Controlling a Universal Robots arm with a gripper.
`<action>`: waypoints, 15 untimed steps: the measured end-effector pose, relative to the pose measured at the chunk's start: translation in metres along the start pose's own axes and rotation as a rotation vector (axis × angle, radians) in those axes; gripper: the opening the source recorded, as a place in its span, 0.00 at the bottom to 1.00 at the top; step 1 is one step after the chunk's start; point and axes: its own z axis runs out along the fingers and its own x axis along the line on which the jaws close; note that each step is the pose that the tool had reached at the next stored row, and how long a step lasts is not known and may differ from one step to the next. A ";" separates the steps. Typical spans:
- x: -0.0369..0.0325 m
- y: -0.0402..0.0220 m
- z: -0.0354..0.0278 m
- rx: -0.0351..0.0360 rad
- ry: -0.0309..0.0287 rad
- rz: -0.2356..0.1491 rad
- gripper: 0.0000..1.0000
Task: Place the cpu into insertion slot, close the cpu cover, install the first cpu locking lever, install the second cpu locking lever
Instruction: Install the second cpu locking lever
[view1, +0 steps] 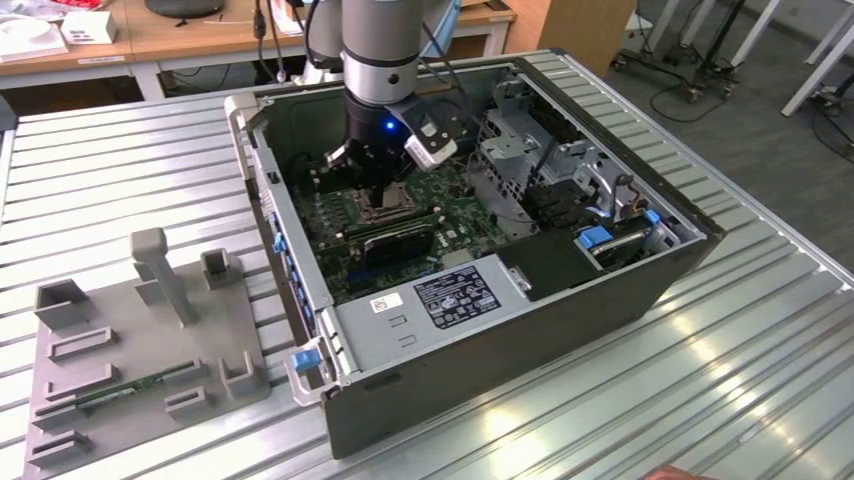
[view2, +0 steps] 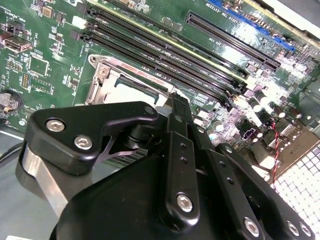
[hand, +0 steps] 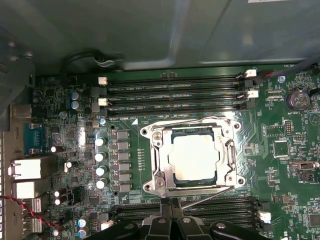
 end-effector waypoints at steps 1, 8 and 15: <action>0.0003 0.0000 0.0001 0.0000 0.0000 0.000 0.11; 0.0009 -0.0001 0.0001 0.0001 0.0001 0.000 0.11; 0.0027 -0.0003 0.0012 0.0002 0.0001 0.000 0.11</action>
